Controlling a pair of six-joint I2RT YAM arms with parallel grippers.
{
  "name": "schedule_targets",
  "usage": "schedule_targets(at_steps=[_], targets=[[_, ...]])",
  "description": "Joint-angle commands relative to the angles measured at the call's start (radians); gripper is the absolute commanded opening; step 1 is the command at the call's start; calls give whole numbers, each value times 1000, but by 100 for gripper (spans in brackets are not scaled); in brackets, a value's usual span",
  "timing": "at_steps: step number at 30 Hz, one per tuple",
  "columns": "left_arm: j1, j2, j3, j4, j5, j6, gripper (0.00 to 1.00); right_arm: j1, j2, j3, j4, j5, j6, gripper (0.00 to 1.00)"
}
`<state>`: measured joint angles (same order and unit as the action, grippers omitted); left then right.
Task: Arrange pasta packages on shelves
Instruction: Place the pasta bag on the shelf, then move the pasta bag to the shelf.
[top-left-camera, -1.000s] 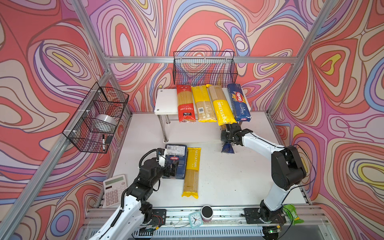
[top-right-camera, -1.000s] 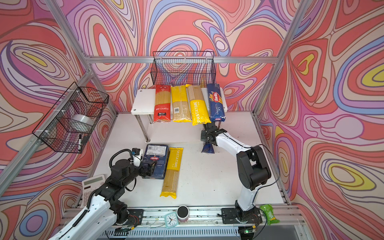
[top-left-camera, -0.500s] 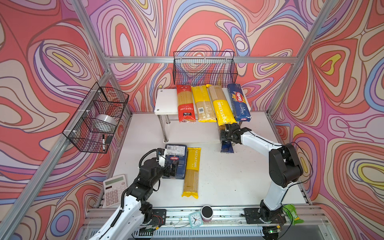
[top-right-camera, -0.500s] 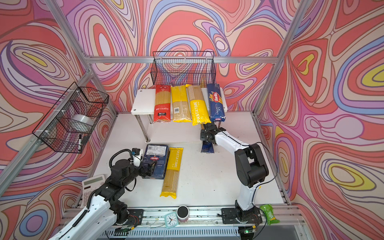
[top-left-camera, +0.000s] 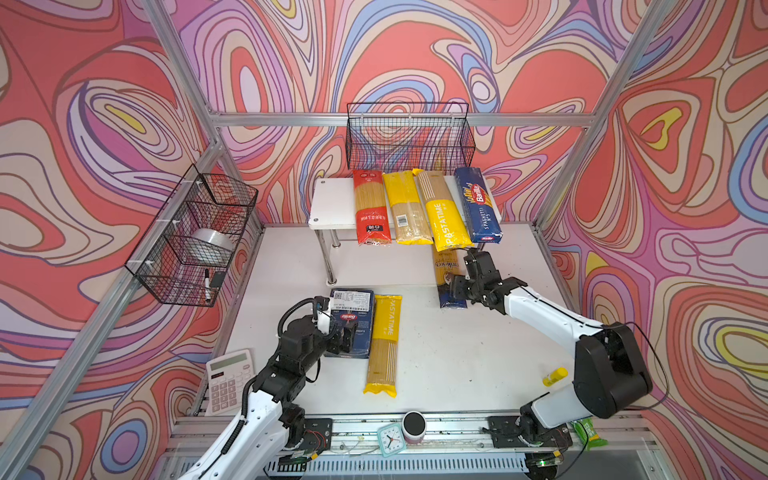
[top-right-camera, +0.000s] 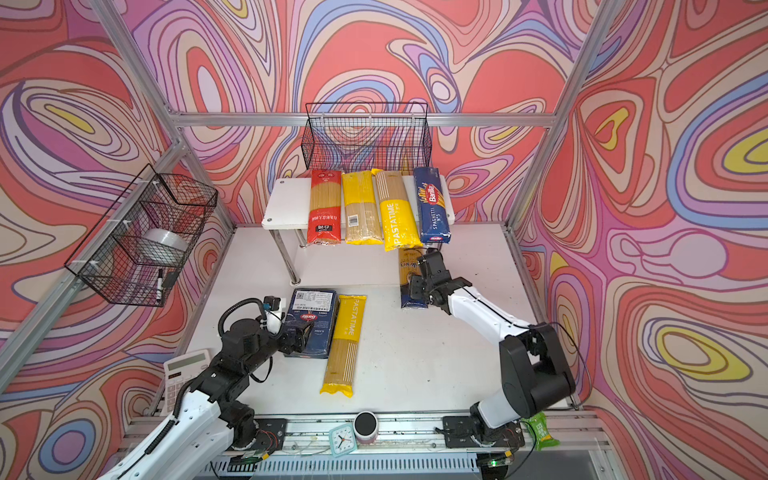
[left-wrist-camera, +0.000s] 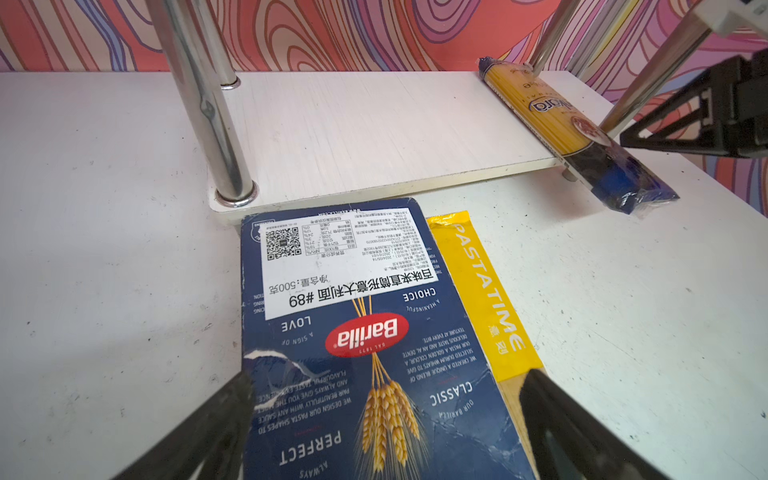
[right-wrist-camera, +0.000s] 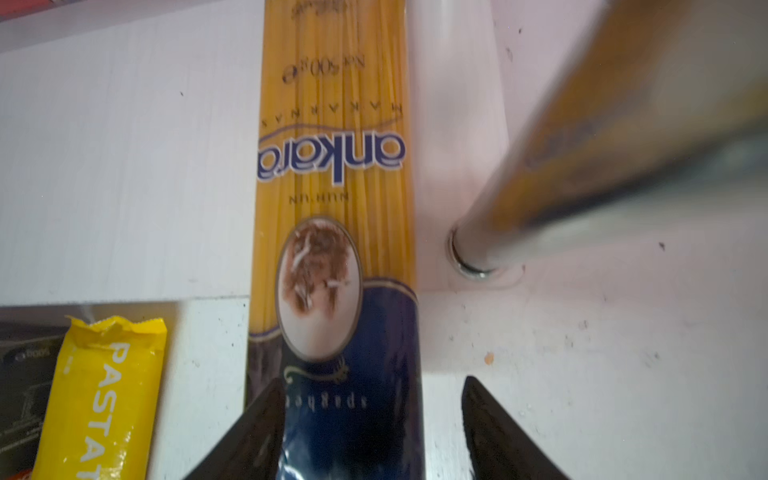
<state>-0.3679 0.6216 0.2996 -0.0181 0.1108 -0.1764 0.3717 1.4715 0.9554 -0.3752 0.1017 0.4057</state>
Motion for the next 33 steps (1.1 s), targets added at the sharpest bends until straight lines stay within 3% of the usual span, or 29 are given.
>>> schedule_targets(at_steps=[1,9,16,33], targets=[[-7,-13,18,-11,-4,0,100,-2,-96,-70,-2,-47,30,70],[-8,-7,20,-9,-6,0,100,-1,-369,-247,-27,-166,51,73],[-8,-9,19,-10,-7,0,100,-2,-475,-381,4,-319,95,74],[-8,-9,19,-11,-13,-3,100,2,-257,-405,322,-476,125,77]])
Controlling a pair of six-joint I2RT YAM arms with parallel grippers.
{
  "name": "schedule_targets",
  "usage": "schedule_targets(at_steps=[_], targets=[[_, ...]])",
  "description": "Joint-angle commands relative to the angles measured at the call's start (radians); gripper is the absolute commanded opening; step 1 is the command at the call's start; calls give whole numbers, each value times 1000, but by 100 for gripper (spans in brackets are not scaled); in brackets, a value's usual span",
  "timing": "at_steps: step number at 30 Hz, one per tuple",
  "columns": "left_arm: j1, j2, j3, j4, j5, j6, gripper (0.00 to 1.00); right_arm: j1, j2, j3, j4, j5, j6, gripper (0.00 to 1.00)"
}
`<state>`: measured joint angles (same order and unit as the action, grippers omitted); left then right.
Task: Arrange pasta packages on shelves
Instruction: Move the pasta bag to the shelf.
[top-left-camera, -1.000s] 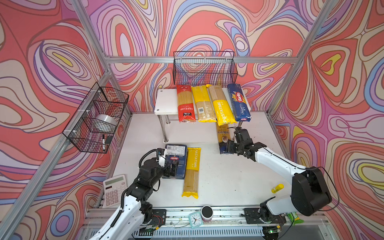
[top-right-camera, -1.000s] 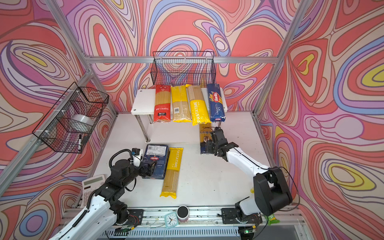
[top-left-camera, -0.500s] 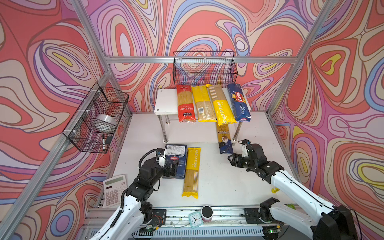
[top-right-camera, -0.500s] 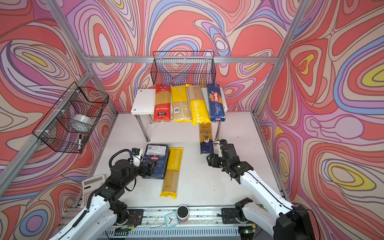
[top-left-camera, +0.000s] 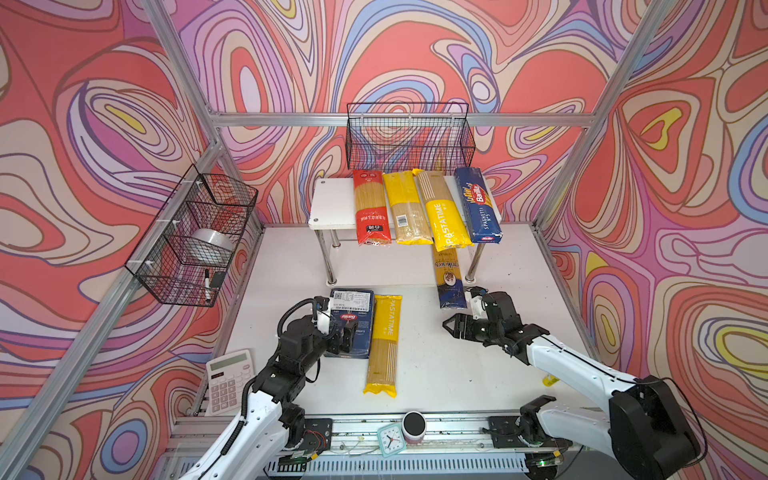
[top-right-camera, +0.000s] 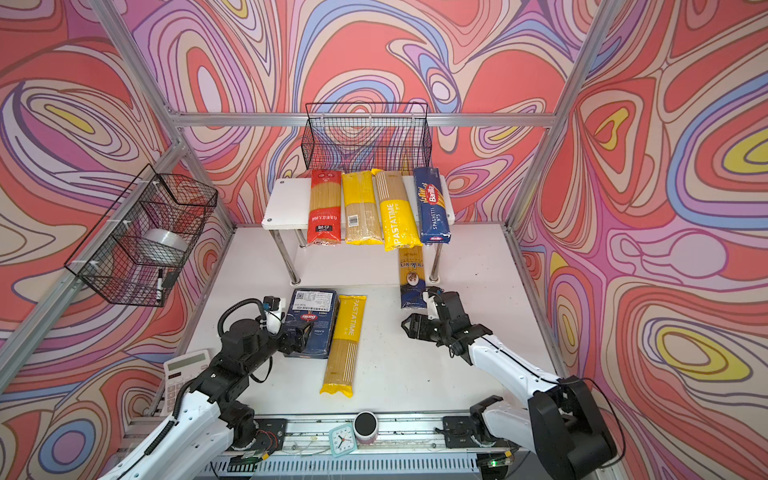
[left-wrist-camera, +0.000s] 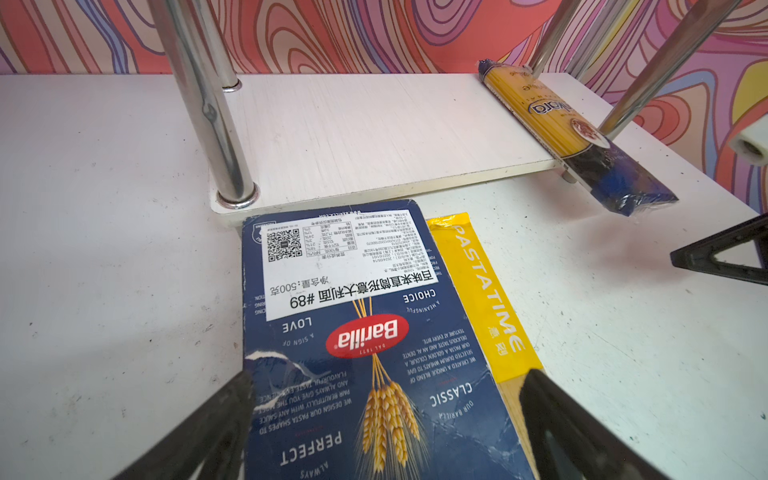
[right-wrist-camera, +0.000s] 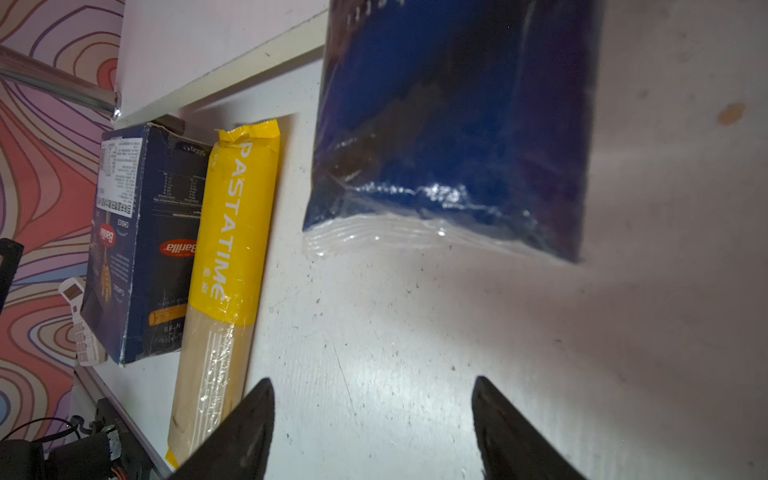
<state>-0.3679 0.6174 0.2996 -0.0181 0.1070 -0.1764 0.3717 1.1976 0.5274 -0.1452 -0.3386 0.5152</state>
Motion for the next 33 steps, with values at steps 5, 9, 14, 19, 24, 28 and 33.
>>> schedule_targets(at_steps=[5,9,14,19,24,28,33], targets=[[-7,-3,20,-10,-9,-2,100,13,62,29,160,-49,38,77],[-7,-1,21,-11,-11,-2,100,25,105,51,194,-35,42,78],[-8,1,22,-10,-9,-2,100,27,152,87,217,-26,42,78],[-7,3,22,-9,-7,-2,100,27,199,137,201,24,35,78],[-8,8,24,-9,-5,-2,100,27,258,185,211,28,34,79],[-7,2,22,-9,-5,-2,100,27,287,232,172,64,16,80],[-8,-1,21,-9,-5,-3,100,26,260,242,135,109,6,82]])
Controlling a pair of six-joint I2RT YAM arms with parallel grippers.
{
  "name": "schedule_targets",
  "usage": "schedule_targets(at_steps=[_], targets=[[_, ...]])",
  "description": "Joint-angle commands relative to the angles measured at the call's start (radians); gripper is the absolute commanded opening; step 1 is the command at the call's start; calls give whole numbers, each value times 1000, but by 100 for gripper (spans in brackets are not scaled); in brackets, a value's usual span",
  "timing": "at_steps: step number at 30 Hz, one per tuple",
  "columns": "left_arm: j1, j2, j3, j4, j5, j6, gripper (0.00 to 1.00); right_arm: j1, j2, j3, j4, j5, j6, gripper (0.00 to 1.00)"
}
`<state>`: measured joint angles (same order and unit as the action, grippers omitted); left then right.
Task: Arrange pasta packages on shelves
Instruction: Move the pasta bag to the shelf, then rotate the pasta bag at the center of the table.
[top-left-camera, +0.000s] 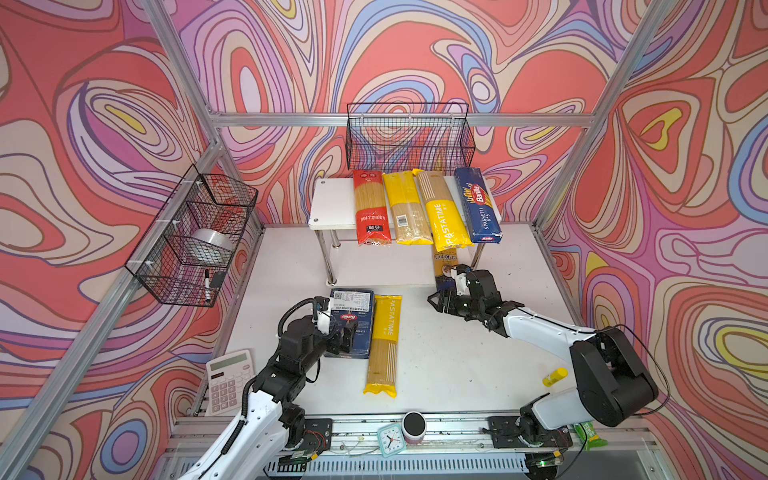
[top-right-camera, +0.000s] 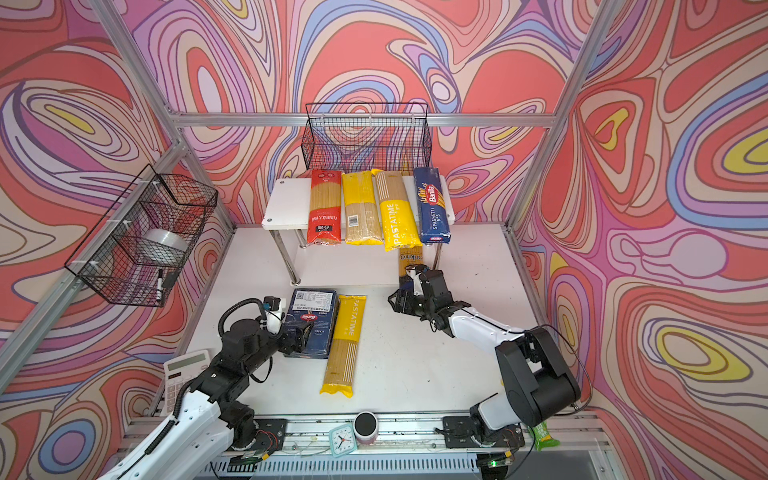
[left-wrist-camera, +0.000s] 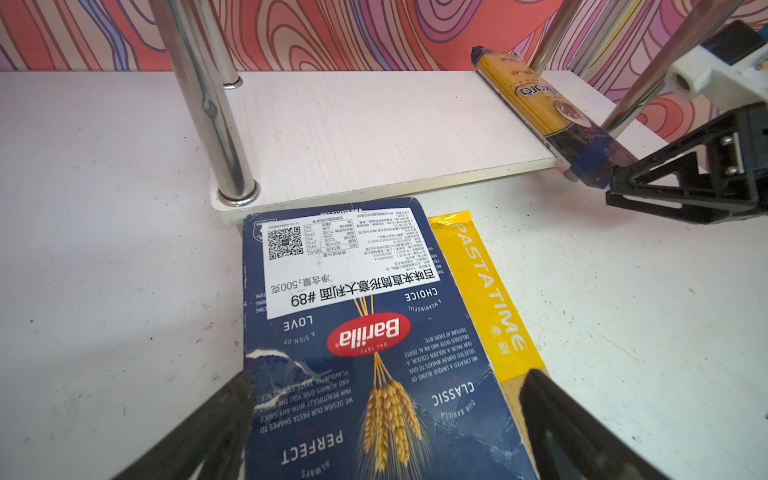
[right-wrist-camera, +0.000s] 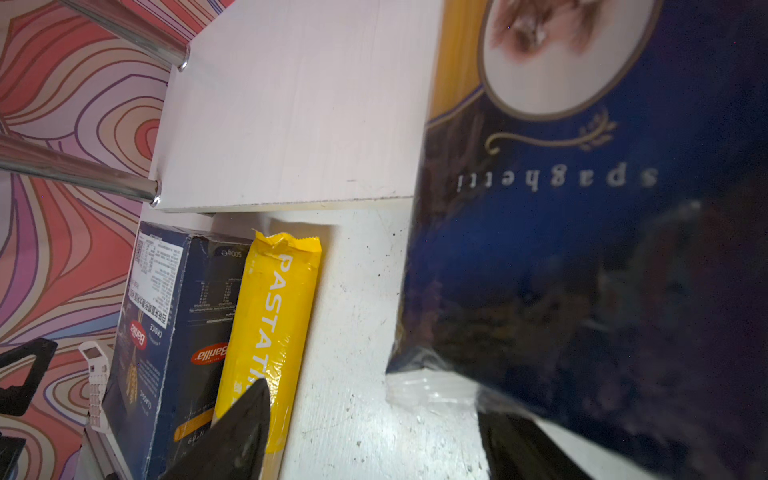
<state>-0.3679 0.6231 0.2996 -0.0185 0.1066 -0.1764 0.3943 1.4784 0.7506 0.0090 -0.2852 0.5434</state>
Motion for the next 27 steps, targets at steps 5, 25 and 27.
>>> schedule_targets(at_steps=[5,25,27], targets=[[-7,-3,22,-8,-5,-2,100,13,-99,-19,-66,73,-24,85],[-7,1,26,-11,-7,-2,100,780,-168,-37,-335,696,221,94],[-8,-10,21,-11,-11,-2,100,819,-87,25,-361,720,221,96]])
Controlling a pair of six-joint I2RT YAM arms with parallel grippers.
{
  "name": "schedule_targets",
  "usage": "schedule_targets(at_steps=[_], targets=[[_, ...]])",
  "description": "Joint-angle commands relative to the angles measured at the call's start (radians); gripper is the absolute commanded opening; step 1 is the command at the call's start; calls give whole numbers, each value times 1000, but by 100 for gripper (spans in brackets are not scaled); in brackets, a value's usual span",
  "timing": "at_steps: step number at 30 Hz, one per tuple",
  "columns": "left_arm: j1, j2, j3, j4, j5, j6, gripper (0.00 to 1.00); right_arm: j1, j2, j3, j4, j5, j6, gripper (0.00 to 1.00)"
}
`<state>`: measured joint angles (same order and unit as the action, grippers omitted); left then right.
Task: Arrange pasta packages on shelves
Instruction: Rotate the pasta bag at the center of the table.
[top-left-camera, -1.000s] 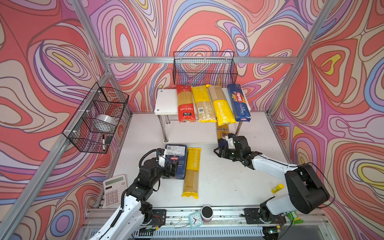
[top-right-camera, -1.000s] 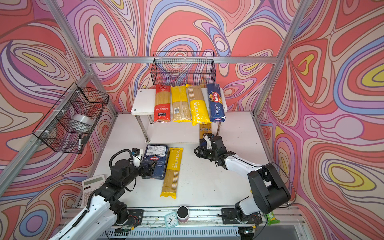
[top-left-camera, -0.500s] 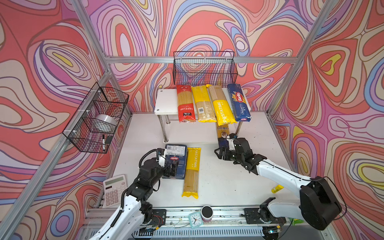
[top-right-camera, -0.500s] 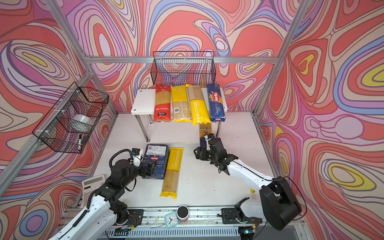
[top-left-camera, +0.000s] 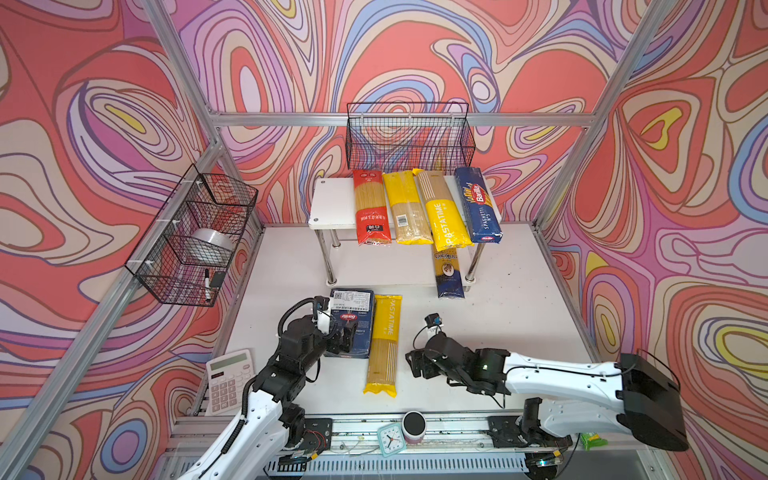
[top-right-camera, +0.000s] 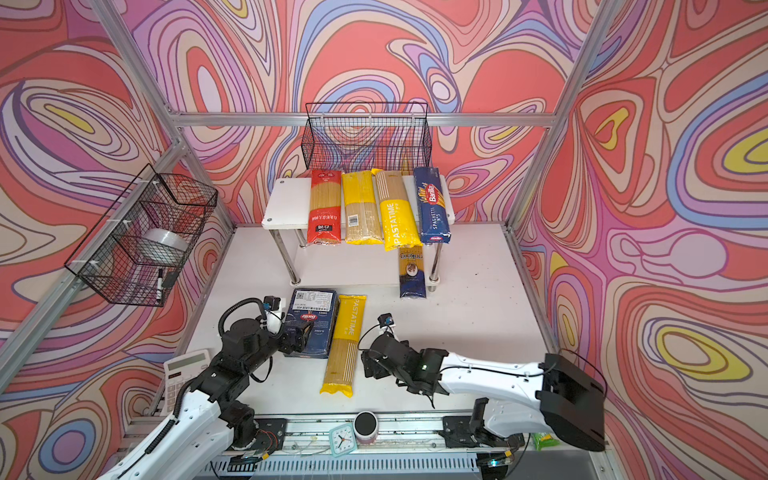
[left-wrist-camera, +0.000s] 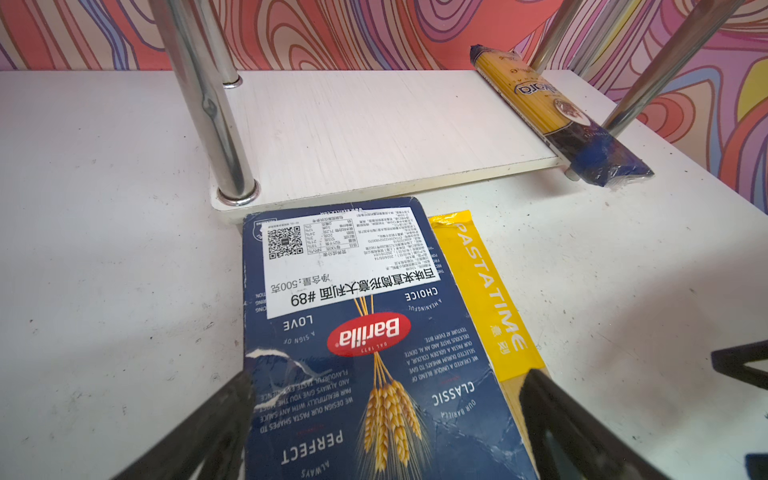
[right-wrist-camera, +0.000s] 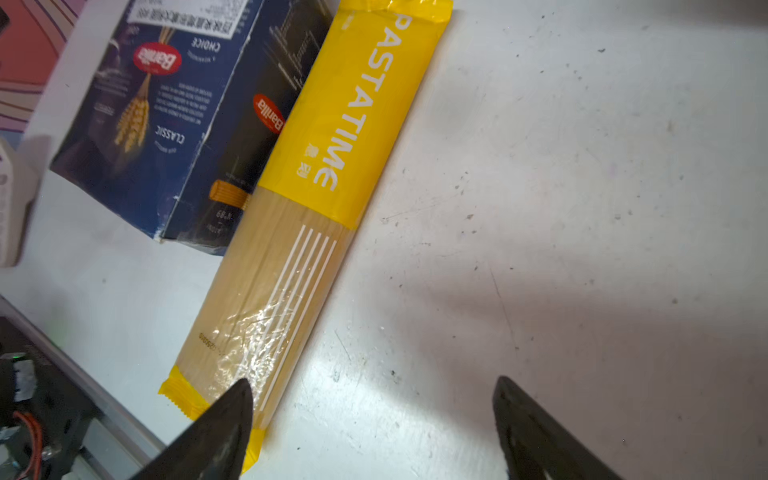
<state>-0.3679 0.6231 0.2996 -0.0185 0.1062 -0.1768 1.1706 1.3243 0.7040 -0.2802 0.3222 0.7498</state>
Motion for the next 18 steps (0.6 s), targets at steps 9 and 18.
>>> schedule_targets(at_steps=[9,18], targets=[[-8,-42,9,-14,-17,-4,100,111,217,143,-69,141,114,98],[-7,-33,12,-13,-10,-3,100,113,223,144,-104,150,164,99]])
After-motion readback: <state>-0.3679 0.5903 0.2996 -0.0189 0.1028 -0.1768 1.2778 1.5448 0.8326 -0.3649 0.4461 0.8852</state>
